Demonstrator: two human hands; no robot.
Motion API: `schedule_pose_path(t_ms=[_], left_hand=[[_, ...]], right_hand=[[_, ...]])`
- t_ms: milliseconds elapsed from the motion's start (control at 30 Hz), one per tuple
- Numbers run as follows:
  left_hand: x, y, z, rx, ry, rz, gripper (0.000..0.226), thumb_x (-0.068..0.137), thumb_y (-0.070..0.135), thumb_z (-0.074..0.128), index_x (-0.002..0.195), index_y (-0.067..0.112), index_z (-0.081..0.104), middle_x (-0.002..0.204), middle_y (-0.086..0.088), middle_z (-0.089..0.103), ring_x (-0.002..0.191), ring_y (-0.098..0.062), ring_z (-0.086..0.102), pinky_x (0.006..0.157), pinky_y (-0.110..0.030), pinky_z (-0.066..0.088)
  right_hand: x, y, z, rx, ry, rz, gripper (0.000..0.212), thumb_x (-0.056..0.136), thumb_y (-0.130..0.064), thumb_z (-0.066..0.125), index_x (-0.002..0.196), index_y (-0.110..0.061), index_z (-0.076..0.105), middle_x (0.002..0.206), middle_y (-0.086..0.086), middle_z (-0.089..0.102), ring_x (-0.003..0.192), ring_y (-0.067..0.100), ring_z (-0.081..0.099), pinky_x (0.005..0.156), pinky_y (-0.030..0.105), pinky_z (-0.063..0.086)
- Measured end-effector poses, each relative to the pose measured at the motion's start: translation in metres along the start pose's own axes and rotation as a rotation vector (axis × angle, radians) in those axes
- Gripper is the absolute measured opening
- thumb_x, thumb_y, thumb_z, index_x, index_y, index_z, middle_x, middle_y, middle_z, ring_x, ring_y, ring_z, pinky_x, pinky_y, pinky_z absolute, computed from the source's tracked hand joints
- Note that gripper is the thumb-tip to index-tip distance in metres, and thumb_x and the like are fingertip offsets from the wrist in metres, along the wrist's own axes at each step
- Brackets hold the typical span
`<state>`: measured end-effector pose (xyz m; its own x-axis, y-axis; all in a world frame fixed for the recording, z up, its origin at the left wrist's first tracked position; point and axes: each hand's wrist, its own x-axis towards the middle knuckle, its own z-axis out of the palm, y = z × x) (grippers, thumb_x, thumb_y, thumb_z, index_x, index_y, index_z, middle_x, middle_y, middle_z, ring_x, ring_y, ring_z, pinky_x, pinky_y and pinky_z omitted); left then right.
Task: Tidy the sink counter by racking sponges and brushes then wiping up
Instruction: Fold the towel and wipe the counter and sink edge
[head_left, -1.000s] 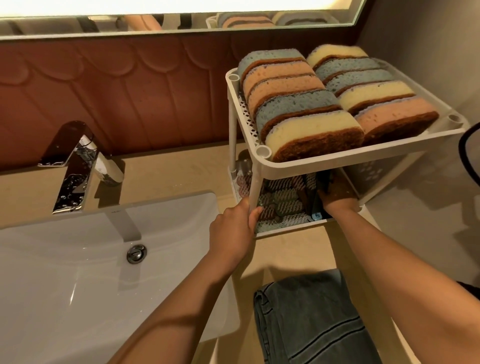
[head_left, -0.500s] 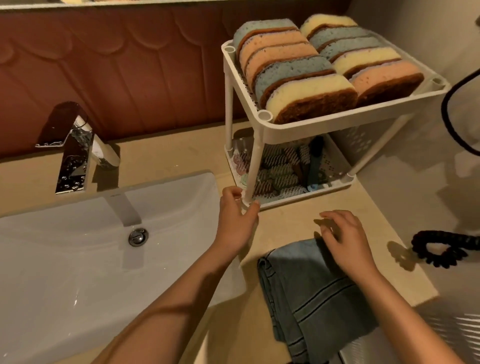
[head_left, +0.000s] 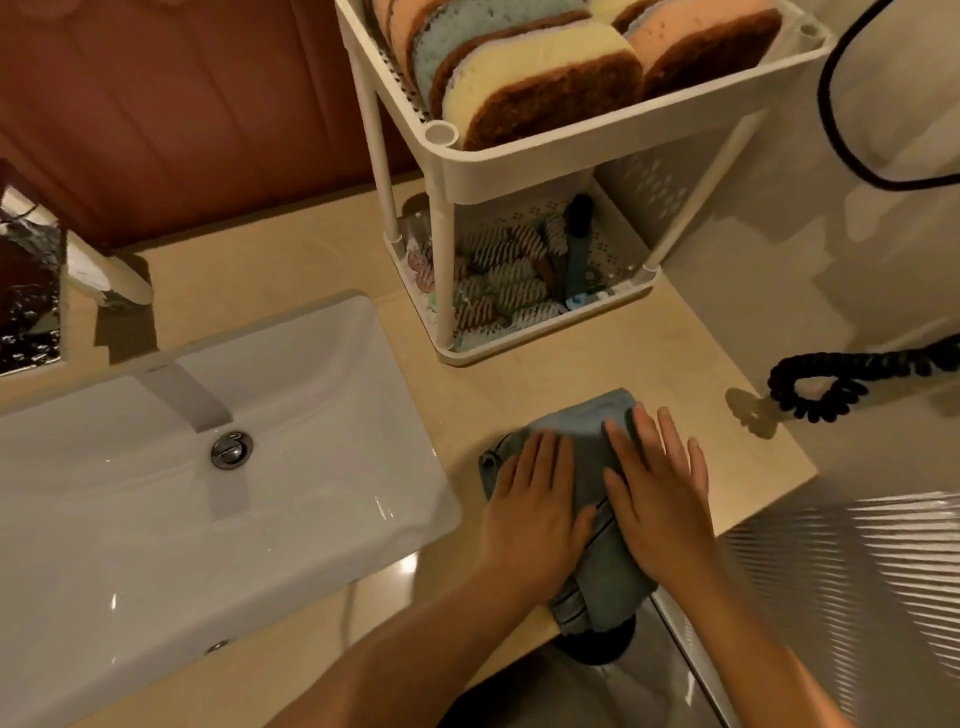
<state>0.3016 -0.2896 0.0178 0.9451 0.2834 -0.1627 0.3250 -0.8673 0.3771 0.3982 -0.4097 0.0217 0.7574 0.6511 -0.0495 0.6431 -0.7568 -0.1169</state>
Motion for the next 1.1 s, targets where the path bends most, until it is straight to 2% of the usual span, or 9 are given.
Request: schedule_pose_path(t_ms=[100, 167, 233, 367, 500, 667, 800, 933, 1100], left_hand=[[-0.008, -0.015, 0.014, 0.047, 0.006, 0.015, 0.069, 0.089, 0.054, 0.029, 0.14, 0.007, 0.036, 0.144, -0.009, 0.044, 0.136, -0.018, 0.034, 0.109, -0.036, 0.029], [-0.009, -0.02, 0.016, 0.046, 0.004, 0.018, 0.068, 0.094, 0.054, 0.018, 0.144, 0.008, 0.027, 0.149, -0.009, 0.036, 0.138, -0.017, 0.023, 0.109, -0.036, 0.02], [-0.007, -0.022, 0.014, 0.05, 0.009, 0.014, 0.07, 0.094, 0.055, 0.013, 0.144, 0.008, 0.026, 0.15, -0.008, 0.032, 0.139, -0.017, 0.021, 0.109, -0.035, 0.018], [-0.004, -0.035, 0.011, 0.097, 0.053, 0.025, 0.072, 0.091, 0.056, 0.027, 0.144, 0.007, 0.03, 0.151, -0.01, 0.032, 0.139, -0.018, 0.021, 0.111, -0.036, 0.017], [0.005, -0.046, 0.001, 0.102, 0.08, -0.068, 0.071, 0.092, 0.053, 0.023, 0.141, 0.004, 0.034, 0.147, -0.013, 0.038, 0.137, -0.022, 0.034, 0.109, -0.043, 0.031], [0.025, -0.064, -0.018, 0.077, 0.112, -0.165, 0.068, 0.089, 0.043, 0.026, 0.139, -0.002, 0.038, 0.144, -0.019, 0.041, 0.135, -0.03, 0.039, 0.106, -0.05, 0.037], [0.037, -0.085, -0.029, 0.036, 0.035, -0.164, 0.082, 0.079, 0.051, 0.0, 0.149, 0.009, 0.008, 0.158, -0.009, 0.007, 0.146, -0.022, 0.004, 0.117, -0.037, 0.005], [0.039, -0.085, -0.022, 0.099, 0.098, -0.158, 0.07, 0.088, 0.041, 0.014, 0.144, 0.0, 0.026, 0.151, -0.017, 0.027, 0.14, -0.032, 0.026, 0.112, -0.046, 0.019], [0.032, -0.077, -0.024, 0.077, 0.055, -0.191, 0.079, 0.082, 0.049, -0.006, 0.148, 0.008, 0.001, 0.158, -0.01, 0.001, 0.146, -0.021, 0.0, 0.116, -0.037, 0.003]], right_hand=[[0.003, -0.005, 0.015, -0.105, -0.075, -0.041, 0.065, 0.096, -0.052, 0.004, 0.145, -0.018, 0.027, 0.155, 0.009, 0.02, 0.142, 0.024, 0.008, 0.112, 0.04, -0.002], [0.003, -0.009, 0.023, -0.117, -0.09, -0.039, 0.065, 0.095, -0.054, 0.003, 0.146, -0.017, 0.02, 0.155, 0.009, 0.018, 0.143, 0.024, 0.008, 0.113, 0.041, 0.001], [0.007, -0.013, 0.024, -0.112, -0.086, -0.031, 0.065, 0.095, -0.054, 0.004, 0.146, -0.016, 0.02, 0.154, 0.01, 0.02, 0.142, 0.024, 0.008, 0.113, 0.042, 0.003], [0.017, -0.025, 0.024, -0.109, -0.085, -0.017, 0.066, 0.095, -0.052, 0.003, 0.144, -0.014, 0.027, 0.15, 0.016, 0.032, 0.14, 0.027, 0.016, 0.111, 0.045, 0.012], [0.035, -0.047, 0.026, -0.085, -0.097, -0.026, 0.068, 0.095, -0.052, 0.001, 0.144, -0.014, 0.029, 0.15, 0.018, 0.031, 0.141, 0.032, 0.024, 0.11, 0.048, 0.013], [0.064, -0.073, 0.031, -0.082, -0.066, -0.073, 0.063, 0.091, -0.047, 0.021, 0.144, -0.013, 0.031, 0.15, 0.019, 0.03, 0.138, 0.035, 0.03, 0.108, 0.049, 0.015], [0.08, -0.085, 0.032, -0.063, -0.032, -0.071, 0.061, 0.089, -0.045, 0.027, 0.142, -0.015, 0.032, 0.147, 0.018, 0.037, 0.135, 0.034, 0.036, 0.107, 0.051, 0.03], [0.083, -0.084, 0.033, -0.058, -0.02, -0.086, 0.061, 0.087, -0.045, 0.031, 0.14, -0.015, 0.036, 0.146, 0.018, 0.039, 0.135, 0.034, 0.037, 0.104, 0.051, 0.034], [0.079, -0.078, 0.036, -0.063, 0.008, -0.144, 0.061, 0.088, -0.044, 0.032, 0.141, -0.013, 0.039, 0.146, 0.019, 0.038, 0.136, 0.035, 0.035, 0.107, 0.05, 0.018]])
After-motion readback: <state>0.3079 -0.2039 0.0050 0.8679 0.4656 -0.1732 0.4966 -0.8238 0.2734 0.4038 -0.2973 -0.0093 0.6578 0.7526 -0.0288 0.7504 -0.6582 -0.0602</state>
